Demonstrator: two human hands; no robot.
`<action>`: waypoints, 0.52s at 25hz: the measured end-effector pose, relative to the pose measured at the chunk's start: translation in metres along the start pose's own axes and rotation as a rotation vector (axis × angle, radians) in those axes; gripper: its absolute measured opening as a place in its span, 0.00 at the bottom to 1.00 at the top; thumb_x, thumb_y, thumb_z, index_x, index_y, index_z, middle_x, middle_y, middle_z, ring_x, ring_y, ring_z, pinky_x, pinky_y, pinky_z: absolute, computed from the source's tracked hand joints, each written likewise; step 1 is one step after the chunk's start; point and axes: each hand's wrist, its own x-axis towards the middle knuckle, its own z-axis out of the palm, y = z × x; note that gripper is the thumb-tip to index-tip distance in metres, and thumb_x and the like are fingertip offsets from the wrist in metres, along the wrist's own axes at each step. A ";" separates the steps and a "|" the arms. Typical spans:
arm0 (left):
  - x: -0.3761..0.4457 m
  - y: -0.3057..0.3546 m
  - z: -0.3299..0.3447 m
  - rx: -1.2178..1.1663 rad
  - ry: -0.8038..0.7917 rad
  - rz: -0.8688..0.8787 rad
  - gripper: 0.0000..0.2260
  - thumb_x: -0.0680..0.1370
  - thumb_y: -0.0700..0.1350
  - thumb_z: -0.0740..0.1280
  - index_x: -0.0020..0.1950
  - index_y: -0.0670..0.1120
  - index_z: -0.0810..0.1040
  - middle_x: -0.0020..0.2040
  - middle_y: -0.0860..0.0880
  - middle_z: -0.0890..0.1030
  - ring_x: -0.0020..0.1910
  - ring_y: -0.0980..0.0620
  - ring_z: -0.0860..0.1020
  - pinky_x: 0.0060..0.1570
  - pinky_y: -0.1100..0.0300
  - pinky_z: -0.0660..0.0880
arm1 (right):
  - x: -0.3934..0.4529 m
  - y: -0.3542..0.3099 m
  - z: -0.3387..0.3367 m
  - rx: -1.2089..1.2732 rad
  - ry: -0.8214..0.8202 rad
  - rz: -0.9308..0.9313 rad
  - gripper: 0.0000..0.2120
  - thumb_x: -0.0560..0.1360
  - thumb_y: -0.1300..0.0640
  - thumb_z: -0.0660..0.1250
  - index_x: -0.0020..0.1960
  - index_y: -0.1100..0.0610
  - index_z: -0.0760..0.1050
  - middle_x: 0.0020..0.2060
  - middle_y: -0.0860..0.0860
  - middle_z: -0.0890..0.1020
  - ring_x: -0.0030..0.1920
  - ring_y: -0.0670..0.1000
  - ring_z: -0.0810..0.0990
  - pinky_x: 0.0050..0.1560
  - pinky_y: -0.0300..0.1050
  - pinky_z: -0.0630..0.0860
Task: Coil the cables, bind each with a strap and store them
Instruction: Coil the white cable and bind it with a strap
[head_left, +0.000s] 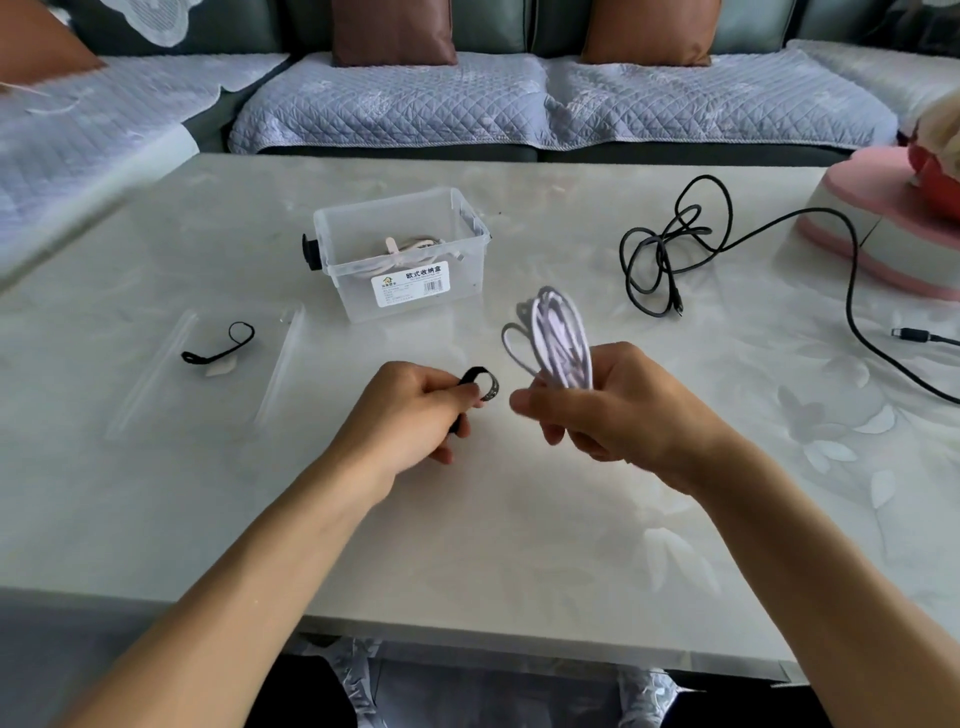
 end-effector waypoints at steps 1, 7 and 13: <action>-0.001 0.001 0.001 -0.026 -0.021 -0.009 0.08 0.77 0.42 0.69 0.40 0.44 0.85 0.23 0.52 0.75 0.21 0.53 0.69 0.26 0.61 0.72 | -0.001 -0.001 0.002 -0.102 -0.062 -0.037 0.11 0.72 0.52 0.74 0.37 0.58 0.78 0.27 0.48 0.79 0.27 0.48 0.69 0.29 0.39 0.66; -0.009 0.005 0.005 -0.185 -0.109 0.060 0.10 0.77 0.34 0.64 0.41 0.42 0.84 0.24 0.48 0.74 0.21 0.54 0.65 0.23 0.64 0.69 | 0.001 0.006 0.006 -0.320 -0.098 -0.153 0.05 0.73 0.57 0.73 0.47 0.57 0.81 0.33 0.52 0.82 0.31 0.45 0.76 0.33 0.38 0.71; -0.010 0.008 0.000 -0.296 -0.160 0.106 0.10 0.79 0.41 0.67 0.42 0.49 0.86 0.26 0.47 0.74 0.23 0.52 0.66 0.26 0.61 0.70 | 0.010 0.017 0.005 -0.363 0.144 -0.149 0.09 0.72 0.55 0.70 0.48 0.59 0.76 0.37 0.59 0.79 0.32 0.53 0.72 0.32 0.43 0.68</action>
